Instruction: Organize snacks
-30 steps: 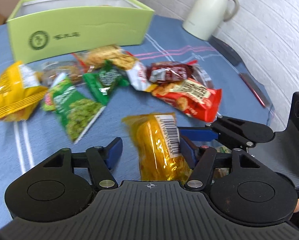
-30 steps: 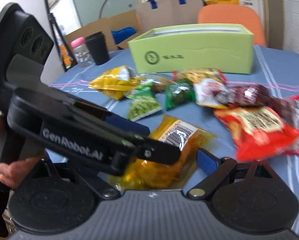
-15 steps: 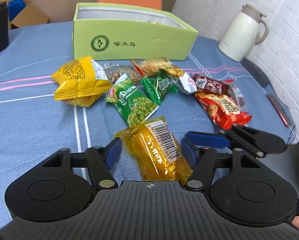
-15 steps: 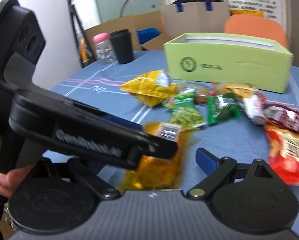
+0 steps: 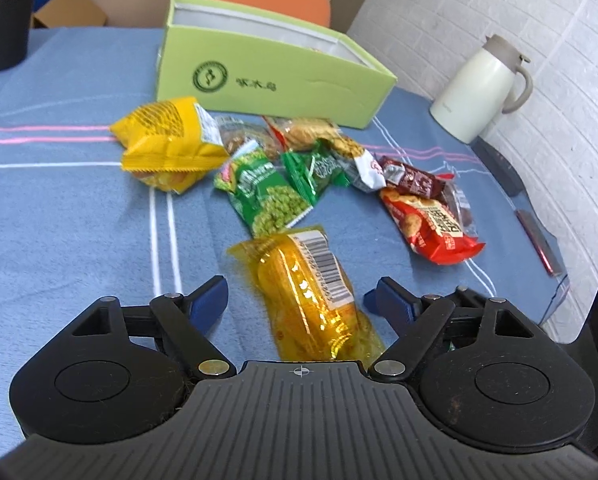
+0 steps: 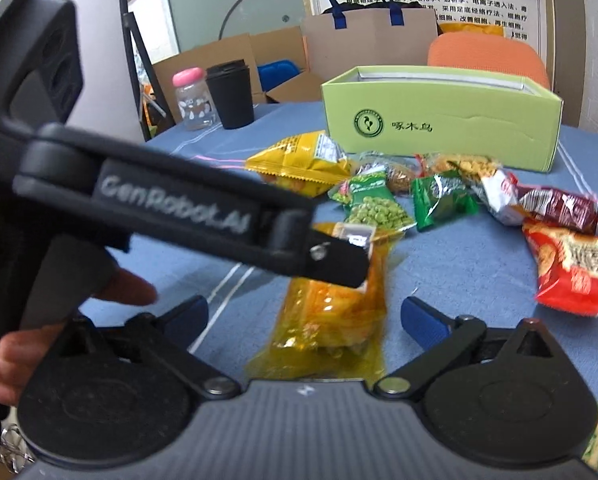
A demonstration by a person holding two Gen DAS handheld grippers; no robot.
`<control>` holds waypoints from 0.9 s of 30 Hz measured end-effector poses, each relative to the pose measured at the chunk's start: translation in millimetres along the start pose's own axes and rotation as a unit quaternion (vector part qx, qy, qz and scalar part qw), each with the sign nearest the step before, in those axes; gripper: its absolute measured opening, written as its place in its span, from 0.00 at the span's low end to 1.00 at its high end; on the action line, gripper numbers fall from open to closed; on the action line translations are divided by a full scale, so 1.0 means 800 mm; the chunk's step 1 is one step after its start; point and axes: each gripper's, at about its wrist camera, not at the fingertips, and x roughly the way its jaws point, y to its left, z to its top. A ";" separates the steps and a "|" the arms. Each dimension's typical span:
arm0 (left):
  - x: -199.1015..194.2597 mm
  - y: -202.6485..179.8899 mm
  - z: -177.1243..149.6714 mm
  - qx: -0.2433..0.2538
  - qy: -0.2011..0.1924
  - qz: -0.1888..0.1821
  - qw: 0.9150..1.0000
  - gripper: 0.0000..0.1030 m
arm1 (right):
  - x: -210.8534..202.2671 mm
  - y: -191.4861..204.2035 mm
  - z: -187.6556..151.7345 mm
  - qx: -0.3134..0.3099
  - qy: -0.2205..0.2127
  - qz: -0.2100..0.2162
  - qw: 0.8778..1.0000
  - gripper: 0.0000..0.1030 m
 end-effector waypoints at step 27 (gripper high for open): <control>0.023 0.004 0.003 -0.008 0.013 0.011 1.000 0.52 | 0.003 -0.001 0.002 -0.025 -0.025 -0.030 0.999 0.98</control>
